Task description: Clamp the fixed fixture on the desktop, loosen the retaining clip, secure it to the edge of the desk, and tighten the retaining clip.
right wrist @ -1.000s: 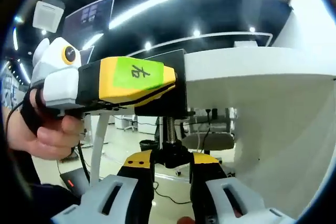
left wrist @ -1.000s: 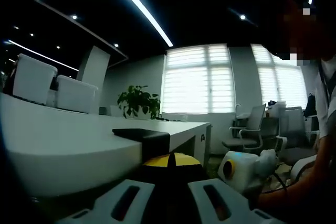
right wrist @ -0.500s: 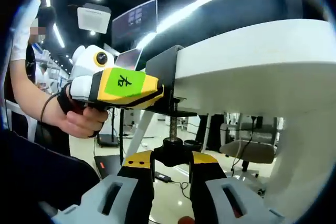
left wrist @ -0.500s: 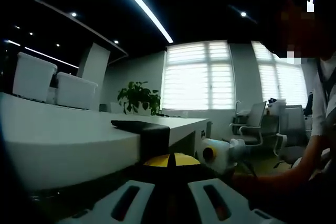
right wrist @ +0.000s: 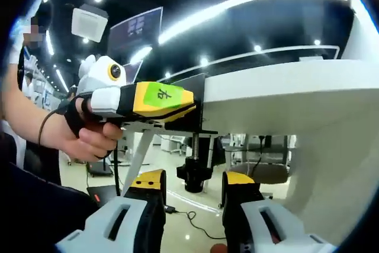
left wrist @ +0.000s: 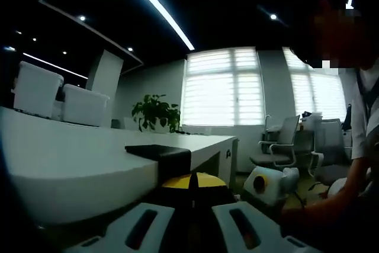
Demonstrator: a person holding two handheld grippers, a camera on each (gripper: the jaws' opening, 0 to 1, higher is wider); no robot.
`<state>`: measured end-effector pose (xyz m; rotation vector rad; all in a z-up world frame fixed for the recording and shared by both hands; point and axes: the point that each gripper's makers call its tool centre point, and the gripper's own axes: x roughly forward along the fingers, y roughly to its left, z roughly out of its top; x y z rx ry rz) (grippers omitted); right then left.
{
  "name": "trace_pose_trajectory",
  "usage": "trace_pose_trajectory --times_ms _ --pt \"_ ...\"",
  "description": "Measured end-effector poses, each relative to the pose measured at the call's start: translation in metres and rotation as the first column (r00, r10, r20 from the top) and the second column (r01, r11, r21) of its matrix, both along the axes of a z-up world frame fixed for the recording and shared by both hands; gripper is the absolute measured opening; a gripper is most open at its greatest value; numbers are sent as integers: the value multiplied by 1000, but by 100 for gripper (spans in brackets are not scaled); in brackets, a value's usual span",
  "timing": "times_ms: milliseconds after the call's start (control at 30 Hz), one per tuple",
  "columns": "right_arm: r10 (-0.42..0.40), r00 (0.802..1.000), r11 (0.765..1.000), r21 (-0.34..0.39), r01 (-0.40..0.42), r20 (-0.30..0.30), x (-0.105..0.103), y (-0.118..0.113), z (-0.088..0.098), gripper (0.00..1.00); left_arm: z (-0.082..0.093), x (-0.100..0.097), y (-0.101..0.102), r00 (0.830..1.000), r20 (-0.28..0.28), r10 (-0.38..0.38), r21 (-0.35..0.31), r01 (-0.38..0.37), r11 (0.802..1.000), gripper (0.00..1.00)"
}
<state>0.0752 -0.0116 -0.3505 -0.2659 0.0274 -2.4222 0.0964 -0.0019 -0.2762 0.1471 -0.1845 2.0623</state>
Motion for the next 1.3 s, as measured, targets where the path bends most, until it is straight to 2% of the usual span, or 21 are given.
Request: trace_pose_trajectory --times_ms 167,233,433,567,800,900,967,1100,1300 --pt "-66 998 997 49 66 0 -13 -14 -4 34 4 -2 -4 1000 -2 14 11 -14 1000 1" --pt "-79 997 995 56 80 -19 -12 -20 -3 35 9 -3 -7 1000 -6 18 18 -18 1000 1" --pt "-91 996 996 17 92 -13 -17 -19 -2 31 6 -5 -8 1000 -12 27 -16 -28 999 1" --pt "-106 994 994 14 106 -9 -24 -11 -1 24 5 -5 -10 1000 -4 25 3 -25 1000 1" --pt "-34 999 999 4 34 -9 -25 -10 -1 24 4 -3 -10 1000 14 20 20 -20 1000 1" --pt "29 999 1000 3 -29 -15 -21 -13 0 24 3 -3 -11 1000 22 20 22 -20 1000 2" --pt "92 996 996 -9 -93 -6 -25 -16 -1 24 3 -2 -10 1000 23 19 19 -19 1000 3" --pt "161 987 987 -20 -161 -11 -25 -17 -1 24 3 0 -10 1000 22 15 18 -16 1000 5" --pt "179 984 982 -58 -178 7 -21 -16 -4 24 5 5 -6 1000 -10 4 -1 -4 1000 10"
